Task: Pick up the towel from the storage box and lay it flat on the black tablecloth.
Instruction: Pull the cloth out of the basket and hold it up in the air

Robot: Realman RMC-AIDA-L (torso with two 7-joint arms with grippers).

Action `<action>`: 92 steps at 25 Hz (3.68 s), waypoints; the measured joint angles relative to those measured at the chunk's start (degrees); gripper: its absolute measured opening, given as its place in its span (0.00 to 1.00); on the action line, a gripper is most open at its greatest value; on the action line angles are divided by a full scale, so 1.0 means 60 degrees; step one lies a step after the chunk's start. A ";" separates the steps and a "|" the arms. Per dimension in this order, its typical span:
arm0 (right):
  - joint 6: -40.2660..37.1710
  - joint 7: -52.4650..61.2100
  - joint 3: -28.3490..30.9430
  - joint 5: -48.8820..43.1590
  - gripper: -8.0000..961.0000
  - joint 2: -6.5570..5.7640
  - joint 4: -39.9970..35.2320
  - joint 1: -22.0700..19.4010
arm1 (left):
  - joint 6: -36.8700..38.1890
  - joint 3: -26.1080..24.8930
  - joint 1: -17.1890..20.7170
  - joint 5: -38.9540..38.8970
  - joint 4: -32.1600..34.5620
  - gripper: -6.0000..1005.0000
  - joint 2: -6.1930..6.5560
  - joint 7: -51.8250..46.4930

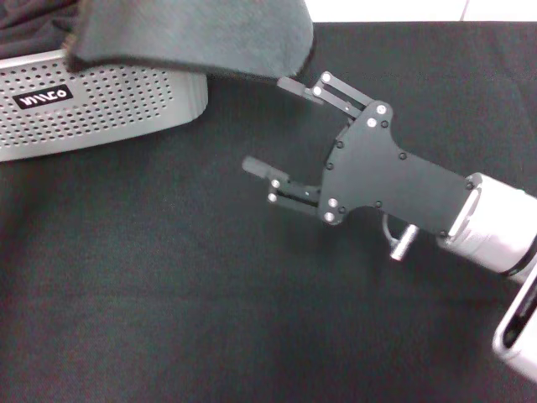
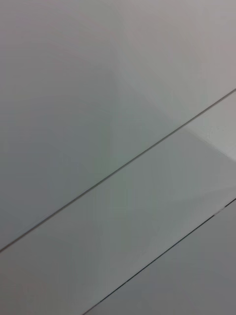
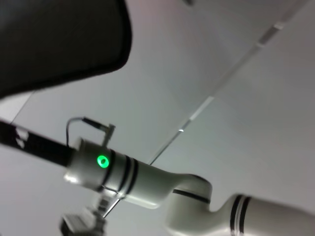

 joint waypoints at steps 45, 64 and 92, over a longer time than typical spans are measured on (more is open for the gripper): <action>-0.0002 -0.2117 -0.3231 0.5683 0.76 -0.0001 0.0379 0.1568 | -0.5831 0.5485 0.0651 0.2395 0.0072 0.01 0.0010 -0.0317; -0.0484 -0.2113 -0.3286 0.5897 0.51 -0.0001 0.0286 0.0988 | -0.6184 0.5664 0.0888 0.2420 0.0062 0.02 0.0037 -0.0282; -0.0605 -0.1002 -0.3693 0.6406 0.59 0.0000 0.0030 0.1143 | -1.0606 0.8056 0.0898 0.2343 -0.0800 0.02 0.0011 -0.0203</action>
